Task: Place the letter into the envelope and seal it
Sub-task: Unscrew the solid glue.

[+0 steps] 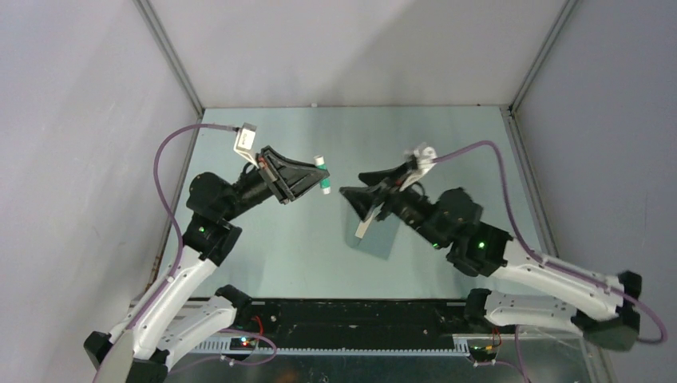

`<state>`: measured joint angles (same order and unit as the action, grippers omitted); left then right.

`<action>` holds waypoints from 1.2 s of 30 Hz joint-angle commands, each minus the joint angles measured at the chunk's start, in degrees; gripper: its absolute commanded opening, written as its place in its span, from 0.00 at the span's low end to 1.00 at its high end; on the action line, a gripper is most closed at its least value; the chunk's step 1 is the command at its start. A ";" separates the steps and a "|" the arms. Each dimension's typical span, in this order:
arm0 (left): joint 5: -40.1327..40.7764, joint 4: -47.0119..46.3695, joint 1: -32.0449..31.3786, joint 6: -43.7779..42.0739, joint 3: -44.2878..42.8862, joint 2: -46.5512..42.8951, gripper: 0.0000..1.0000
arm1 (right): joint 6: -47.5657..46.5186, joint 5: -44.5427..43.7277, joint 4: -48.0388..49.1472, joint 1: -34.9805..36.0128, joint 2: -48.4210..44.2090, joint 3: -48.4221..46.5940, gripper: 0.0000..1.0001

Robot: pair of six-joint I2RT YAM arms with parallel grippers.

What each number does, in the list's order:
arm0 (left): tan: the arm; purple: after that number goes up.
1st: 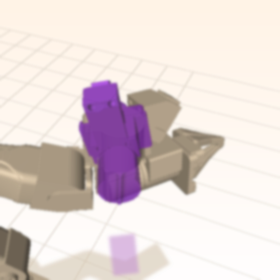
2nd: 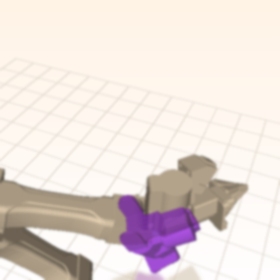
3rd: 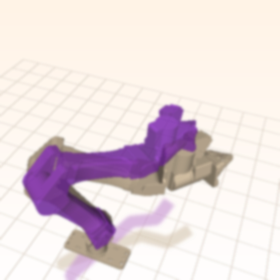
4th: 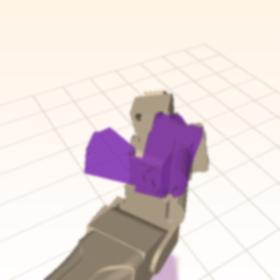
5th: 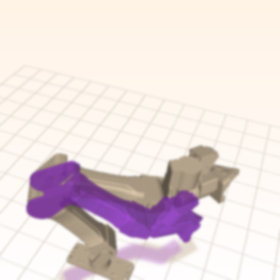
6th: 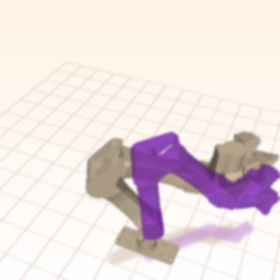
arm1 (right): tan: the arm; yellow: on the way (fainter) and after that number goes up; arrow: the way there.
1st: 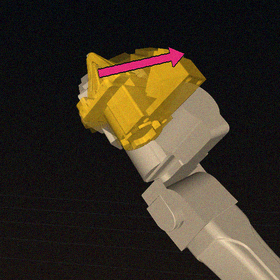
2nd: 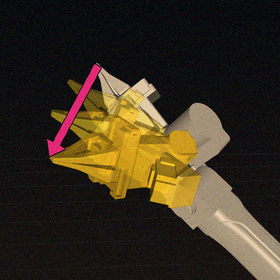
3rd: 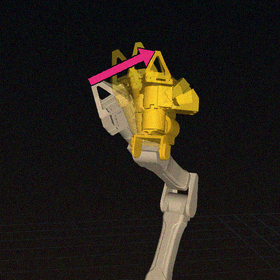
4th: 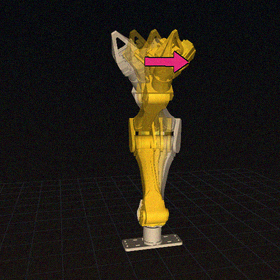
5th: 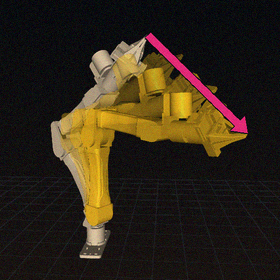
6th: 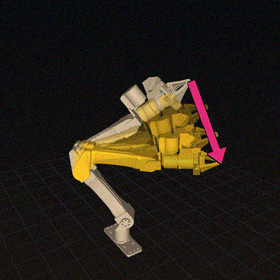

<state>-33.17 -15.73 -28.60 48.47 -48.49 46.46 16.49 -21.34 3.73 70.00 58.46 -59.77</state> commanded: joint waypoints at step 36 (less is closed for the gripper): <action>-2.34 -9.16 0.04 6.64 0.07 0.59 0.00 | 52.17 53.48 64.97 -22.24 14.18 15.70 0.54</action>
<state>-34.79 -23.70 -28.58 55.05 -48.49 47.57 69.06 32.18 65.95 47.55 72.27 -43.11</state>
